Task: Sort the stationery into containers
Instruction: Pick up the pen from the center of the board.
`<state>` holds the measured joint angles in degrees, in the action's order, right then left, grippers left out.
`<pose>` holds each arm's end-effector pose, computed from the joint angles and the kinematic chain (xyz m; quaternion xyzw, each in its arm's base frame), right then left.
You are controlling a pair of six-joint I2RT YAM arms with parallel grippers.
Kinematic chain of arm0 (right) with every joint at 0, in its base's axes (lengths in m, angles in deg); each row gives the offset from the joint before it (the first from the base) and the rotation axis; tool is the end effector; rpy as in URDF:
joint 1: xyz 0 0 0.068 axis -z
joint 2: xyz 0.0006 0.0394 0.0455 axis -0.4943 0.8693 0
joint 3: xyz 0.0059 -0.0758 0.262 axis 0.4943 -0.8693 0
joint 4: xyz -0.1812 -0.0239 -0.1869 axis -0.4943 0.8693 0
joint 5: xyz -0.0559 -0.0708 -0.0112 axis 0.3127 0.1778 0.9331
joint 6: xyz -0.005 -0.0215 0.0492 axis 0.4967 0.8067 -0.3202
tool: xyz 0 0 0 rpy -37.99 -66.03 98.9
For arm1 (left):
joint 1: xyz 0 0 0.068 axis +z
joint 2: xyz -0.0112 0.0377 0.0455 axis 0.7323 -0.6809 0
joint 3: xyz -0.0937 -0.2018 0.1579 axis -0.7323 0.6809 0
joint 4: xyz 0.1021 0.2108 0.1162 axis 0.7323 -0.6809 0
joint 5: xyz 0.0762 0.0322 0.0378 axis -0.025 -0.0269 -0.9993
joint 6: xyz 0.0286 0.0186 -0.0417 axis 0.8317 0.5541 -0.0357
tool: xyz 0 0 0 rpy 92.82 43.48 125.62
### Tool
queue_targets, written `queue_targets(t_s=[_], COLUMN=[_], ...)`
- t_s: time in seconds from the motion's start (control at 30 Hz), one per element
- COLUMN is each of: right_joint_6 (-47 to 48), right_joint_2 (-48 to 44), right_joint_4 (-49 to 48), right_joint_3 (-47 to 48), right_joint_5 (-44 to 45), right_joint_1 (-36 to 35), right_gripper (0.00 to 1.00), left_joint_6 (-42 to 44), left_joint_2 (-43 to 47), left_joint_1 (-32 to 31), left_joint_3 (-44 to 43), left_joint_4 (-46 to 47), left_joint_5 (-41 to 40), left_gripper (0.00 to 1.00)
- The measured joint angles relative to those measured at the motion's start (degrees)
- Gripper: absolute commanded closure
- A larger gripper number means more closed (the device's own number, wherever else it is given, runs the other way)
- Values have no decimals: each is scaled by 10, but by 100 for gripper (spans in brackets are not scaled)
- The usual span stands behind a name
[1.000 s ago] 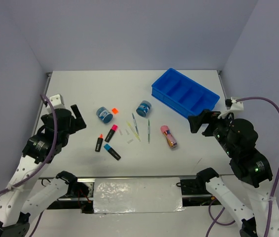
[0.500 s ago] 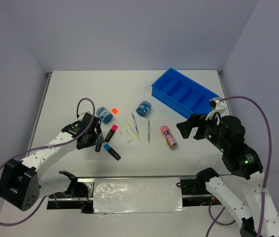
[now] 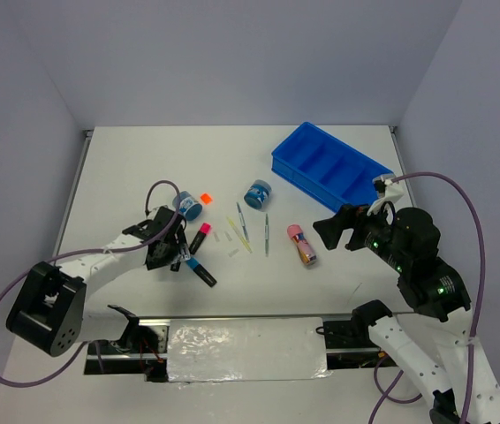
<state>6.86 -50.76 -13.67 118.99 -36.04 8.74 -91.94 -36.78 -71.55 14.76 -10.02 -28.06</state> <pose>0.0919 0.0410 0.3749 -0.0633 0.8037 0.2570 0.5330 0.2071 -0.0844 0.1664 -0.2005 0.9452 -0.0266 0.2564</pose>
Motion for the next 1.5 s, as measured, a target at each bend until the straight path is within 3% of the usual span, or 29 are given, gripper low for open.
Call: queue_targets(t_s=[0.33, 0.47, 0.5, 0.53, 0.63, 0.77, 0.97, 1.03, 1.1, 1.43, 1.5], right_joint_6=[-2, -2, -2, -2, -2, -2, -1, -1, -1, -1, -1], right_joint_2=[0, 0, 0, 0, 0, -2, -5, -5, -5, -6, -6], right_joint_4=[-4, -4, -4, -3, -3, -3, -3, -3, -3, -3, -3], right_joint_3=[-2, -2, -2, -2, -2, -2, -2, -2, -2, -2, -2], right_joint_5=[-12, -15, -15, -16, -17, -19, -22, -23, -23, -24, -24], right_joint_1=[0, 0, 0, 0, 0, 0, 0, 0, 0, 0, 0], right_gripper=[0, 0, 0, 0, 0, 0, 0, 0, 0, 0, 0], left_joint_6=[-5, -4, -4, -6, -4, -4, -11, -16, -18, -17, -16], left_joint_2=[-15, -21, -23, -23, -26, -27, -29, -30, -33, -52, -55], left_joint_1=[0, 0, 0, 0, 0, 0, -2, -2, -2, -2, -1], left_joint_3=[-1, -1, -1, -1, 0, 4, 6, 5, 3, -8, -8], left_joint_4=[3, 5, 7, 10, 21, 40, 65, 72, 75, 66, 67], left_joint_5=[-22, -35, -37, -39, -41, -42, -39, -37, -38, -62, -66], left_gripper=[32, 44, 55, 59, 62, 61, 26, 20, 22, 48, 70])
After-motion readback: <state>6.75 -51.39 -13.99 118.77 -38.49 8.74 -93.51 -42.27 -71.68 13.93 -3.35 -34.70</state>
